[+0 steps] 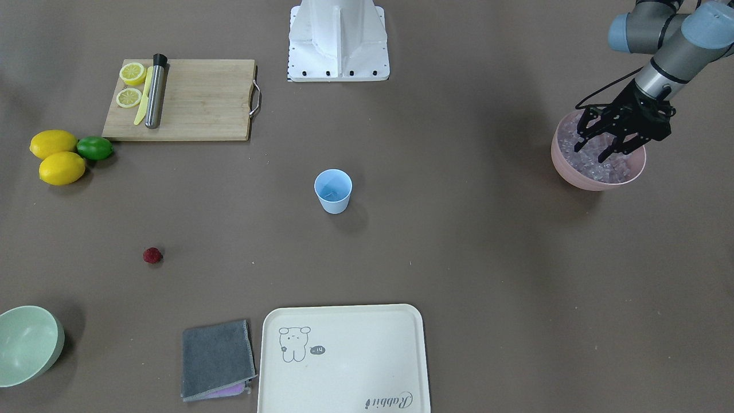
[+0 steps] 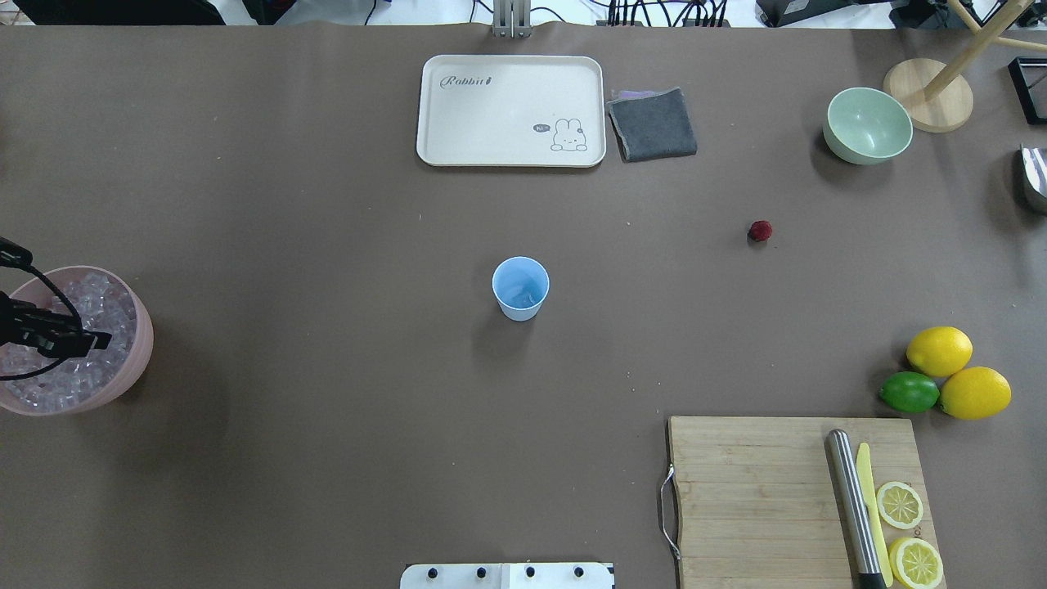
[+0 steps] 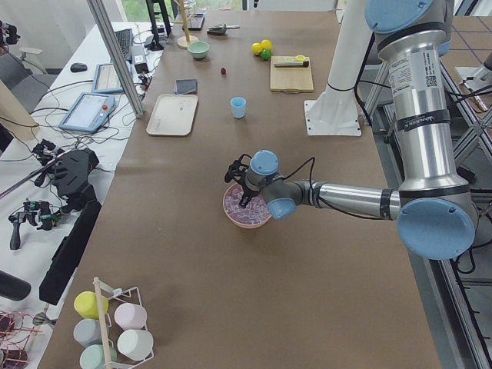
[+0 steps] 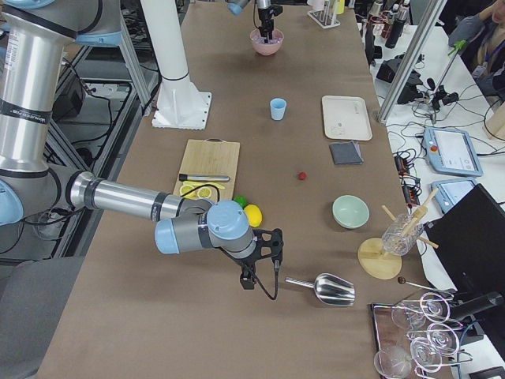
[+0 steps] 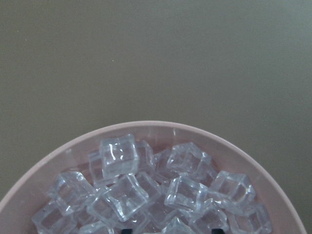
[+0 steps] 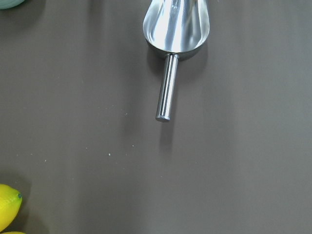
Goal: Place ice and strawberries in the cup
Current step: 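Lower the left gripper into the ice and grasp another cube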
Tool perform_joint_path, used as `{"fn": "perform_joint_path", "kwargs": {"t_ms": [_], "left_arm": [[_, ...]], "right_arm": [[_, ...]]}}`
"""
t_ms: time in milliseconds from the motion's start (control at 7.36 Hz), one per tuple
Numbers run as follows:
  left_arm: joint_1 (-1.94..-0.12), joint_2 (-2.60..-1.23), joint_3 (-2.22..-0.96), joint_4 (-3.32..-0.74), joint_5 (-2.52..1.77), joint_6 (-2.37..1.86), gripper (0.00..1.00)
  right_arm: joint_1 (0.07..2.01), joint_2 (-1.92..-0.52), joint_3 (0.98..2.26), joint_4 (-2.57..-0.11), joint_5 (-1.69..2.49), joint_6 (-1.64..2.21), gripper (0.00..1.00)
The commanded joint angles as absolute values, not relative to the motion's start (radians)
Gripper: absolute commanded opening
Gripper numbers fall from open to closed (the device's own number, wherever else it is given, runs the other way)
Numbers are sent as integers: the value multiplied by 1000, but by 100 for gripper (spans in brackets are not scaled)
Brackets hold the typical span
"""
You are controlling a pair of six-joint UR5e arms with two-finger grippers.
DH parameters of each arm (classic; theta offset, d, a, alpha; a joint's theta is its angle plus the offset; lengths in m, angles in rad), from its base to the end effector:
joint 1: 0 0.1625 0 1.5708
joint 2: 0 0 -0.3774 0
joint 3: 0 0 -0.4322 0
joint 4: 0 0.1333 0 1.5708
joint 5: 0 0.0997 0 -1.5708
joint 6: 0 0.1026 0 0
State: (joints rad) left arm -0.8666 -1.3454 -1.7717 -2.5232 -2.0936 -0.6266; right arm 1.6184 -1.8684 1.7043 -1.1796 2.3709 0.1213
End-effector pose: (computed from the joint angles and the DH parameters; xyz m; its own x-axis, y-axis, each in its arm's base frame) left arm 0.2473 -0.4179 0.5144 0.5529 0.4332 -0.7118 -0.0789 0.8776 0.4728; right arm 0.0800 -0.4256 0.6411 0.6928 -0.0095 0.7211 -0.1311 0.9816 0.1389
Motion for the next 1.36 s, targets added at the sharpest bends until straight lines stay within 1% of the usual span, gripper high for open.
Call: {"fn": "perform_joint_path", "kwargs": {"t_ms": [0,136,408,679,1087,1223], "left_arm": [[-851,-1347,-1770,-2523,-2091,-629,62],[-848,-1348,-1769,-2523,-2091,-629,58],[-848,-1348,-1766,-2523,-2091,-627,57],[-848,-1348,-1764,-2523,-2091,-627,51],[-848,-1350,-1766,-2523,-2091,-621,27],[-848,-1350,-1766,-2523,-2091,-620,17]], "right_arm": [[1618,-1868,1703,-1180,2370,123,100],[1618,-1868,1704,-1180,2370,123,100],[1618,-1867,1703,-1181,2368,124,100],[1618,-1868,1703,-1181,2368,124,100],[1617,-1867,1703,-1181,2368,124,100],[1617,-1867,1703,-1181,2368,126,100]]}}
